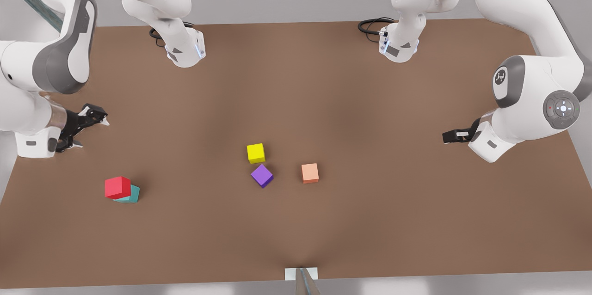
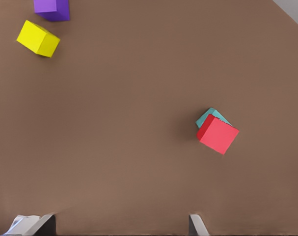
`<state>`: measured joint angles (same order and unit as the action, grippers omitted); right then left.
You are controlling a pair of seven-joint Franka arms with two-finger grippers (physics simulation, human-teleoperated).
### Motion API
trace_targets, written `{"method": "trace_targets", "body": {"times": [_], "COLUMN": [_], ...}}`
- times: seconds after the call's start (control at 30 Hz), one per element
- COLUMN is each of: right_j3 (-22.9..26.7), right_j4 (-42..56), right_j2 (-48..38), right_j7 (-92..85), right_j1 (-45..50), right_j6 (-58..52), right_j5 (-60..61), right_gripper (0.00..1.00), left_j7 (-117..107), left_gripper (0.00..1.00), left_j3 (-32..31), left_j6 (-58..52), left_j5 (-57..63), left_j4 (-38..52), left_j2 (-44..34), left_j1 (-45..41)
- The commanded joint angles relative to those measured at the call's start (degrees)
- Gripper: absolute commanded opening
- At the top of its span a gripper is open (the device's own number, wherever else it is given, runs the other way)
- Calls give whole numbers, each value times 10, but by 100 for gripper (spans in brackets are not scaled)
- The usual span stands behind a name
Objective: Pick up red wooden cube and pass to hand red wooden cube and place in blue wooden cube
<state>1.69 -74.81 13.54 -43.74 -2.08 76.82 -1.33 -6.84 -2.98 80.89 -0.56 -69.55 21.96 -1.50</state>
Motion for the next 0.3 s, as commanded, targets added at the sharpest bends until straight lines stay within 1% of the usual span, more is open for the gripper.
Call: {"method": "trace_targets", "body": {"times": [0.0,0.1,0.27], "right_j3": [0,0,0], "right_j4": [-44,-72,-72], "right_j2": [-33,-55,-58], "right_j7": [482,482,480], "right_j1": [0,-1,-4], "right_j6": [-26,-4,-3], "right_j5": [-15,-15,-15], "right_gripper": [100,100,100], "left_j7": [0,0,0], "left_gripper": [100,100,100], "left_j3": [0,0,0], "left_j6": [0,0,0], "left_j5": [0,0,0], "left_j4": [0,0,0], "left_j2": [-1,-1,-1], "left_j1": [0,-1,-1]}}
